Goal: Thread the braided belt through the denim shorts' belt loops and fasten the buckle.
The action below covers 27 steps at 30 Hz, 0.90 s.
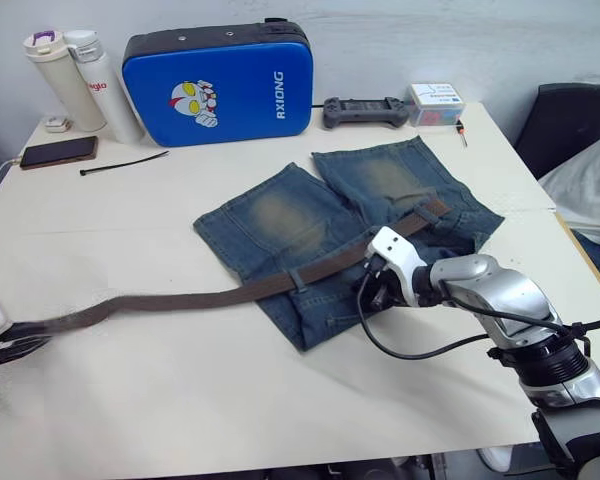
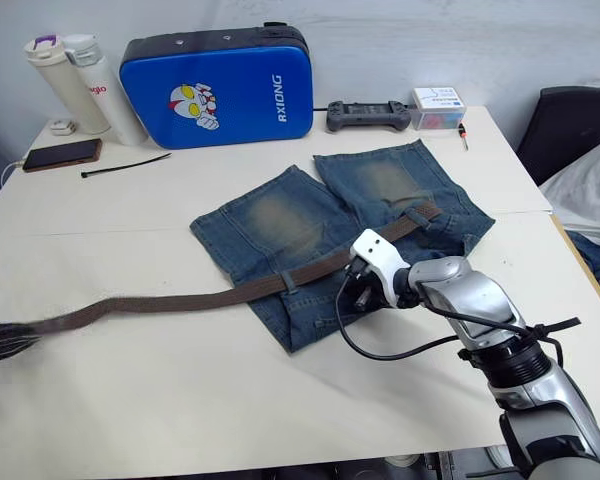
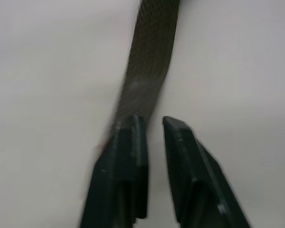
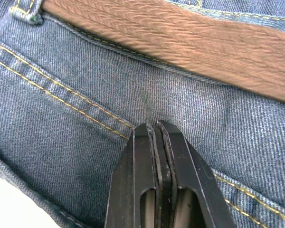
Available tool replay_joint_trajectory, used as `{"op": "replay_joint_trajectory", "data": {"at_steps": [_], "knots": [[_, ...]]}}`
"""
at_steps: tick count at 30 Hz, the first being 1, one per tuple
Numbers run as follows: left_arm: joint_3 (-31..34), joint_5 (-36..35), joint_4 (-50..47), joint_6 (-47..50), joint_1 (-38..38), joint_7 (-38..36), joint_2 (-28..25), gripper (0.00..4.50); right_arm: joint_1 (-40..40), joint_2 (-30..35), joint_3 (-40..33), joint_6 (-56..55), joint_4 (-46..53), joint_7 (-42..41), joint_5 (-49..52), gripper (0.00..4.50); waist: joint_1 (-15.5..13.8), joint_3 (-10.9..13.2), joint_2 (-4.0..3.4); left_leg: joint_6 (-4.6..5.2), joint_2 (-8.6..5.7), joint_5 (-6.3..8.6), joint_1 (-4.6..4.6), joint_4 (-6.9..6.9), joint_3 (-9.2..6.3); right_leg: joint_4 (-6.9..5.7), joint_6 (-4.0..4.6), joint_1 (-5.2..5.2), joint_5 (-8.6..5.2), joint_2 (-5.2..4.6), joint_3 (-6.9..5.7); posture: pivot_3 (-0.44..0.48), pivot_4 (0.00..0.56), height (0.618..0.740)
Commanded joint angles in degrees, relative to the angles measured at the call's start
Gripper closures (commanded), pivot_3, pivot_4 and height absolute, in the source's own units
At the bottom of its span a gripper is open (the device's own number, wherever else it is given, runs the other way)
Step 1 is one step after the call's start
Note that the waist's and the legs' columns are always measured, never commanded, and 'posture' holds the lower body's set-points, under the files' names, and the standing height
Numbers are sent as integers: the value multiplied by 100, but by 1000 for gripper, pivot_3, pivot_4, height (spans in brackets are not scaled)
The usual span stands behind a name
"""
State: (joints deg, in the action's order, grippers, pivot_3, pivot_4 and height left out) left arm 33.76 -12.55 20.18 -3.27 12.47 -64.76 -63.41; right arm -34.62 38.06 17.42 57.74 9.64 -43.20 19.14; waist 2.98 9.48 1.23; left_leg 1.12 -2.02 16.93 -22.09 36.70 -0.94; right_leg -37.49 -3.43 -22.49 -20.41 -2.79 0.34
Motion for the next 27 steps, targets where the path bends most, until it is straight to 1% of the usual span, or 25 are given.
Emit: {"op": "replay_joint_trajectory", "data": {"at_steps": [1,5,6,7,9,12,14,16,20,21,25,27], "knots": [[168,-1319,-1263,1313,-197,-523,45,2113,-20,26,-253,229,49,-133,182,4500,18,-2,8,0,1,0,-1,0,0,-1,0,-1,0,0,0,0,150,740],[366,-2287,-1992,2519,-464,-562,-12,594,-165,320,-756,445,341,-492,579,4500,-2,13,-10,0,1,0,-11,0,0,1,0,-9,0,1,-2,0,150,740],[398,-2437,-2128,2744,-501,-553,-22,136,-194,365,-851,496,377,-544,653,4500,-10,19,-18,0,1,0,-14,0,0,1,0,-11,0,1,-2,0,150,740],[409,-2732,-2387,3097,-584,-495,-33,19,-279,482,-1032,594,405,-610,765,4500,-17,27,-29,0,1,-1,-18,0,0,1,-1,-14,0,1,-3,0,150,740],[352,-3260,-2901,3720,-725,-360,-45,19,-485,714,-1393,757,358,-698,929,4500,-37,48,-54,1,0,0,-21,0,1,2,-2,-16,1,1,-3,0,150,740],[225,-3769,-3471,4347,-897,-115,-12,19,-713,908,-1659,828,170,-704,989,4500,-47,69,-72,1,0,-1,-25,4,1,0,-3,-19,1,2,-2,0,150,740],[-26,-4161,-3936,4709,-1114,184,69,19,-874,953,-1698,611,-201,-561,786,4500,-43,69,-72,0,1,-1,-23,3,0,0,-3,-20,1,5,-2,0,150,740],[-353,-4417,-4299,4942,-1357,498,186,19,-945,959,-1496,116,-672,-386,367,4500,-46,69,-72,-2,1,-2,-22,0,0,-1,-2,-20,1,6,-2,0,150,740],[-975,-4275,-4733,5024,-1715,1000,448,19,-1169,514,-1324,-513,-1762,-78,-15,4500,-75,69,-71,-2,0,-2,-23,13,2,-3,-4,-16,1,6,0,0,150,740],[-1086,-4238,-4780,5041,-1783,1137,527,19,-1296,398,-1270,-847,-2214,77,-224,4500,-70,69,-71,-2,0,-2,-22,17,3,-6,-4,-15,1,7,0,0,150,740],[-1325,-4169,-4930,5096,-1911,1490,726,19,-1731,130,-1298,-1714,-3574,466,-694,4500,-67,76,-79,-13,1,-9,-29,29,6,-23,-4,-25,1,18,3,0,150,740],[-1403,-4169,-5081,5092,-1843,1687,893,19,-2059,70,-1288,-2306,-4572,903,-1065,4500,-83,77,-80,-29,1,-18,-30,36,7,-24,-4,-25,1,20,3,0,150,740]]}}
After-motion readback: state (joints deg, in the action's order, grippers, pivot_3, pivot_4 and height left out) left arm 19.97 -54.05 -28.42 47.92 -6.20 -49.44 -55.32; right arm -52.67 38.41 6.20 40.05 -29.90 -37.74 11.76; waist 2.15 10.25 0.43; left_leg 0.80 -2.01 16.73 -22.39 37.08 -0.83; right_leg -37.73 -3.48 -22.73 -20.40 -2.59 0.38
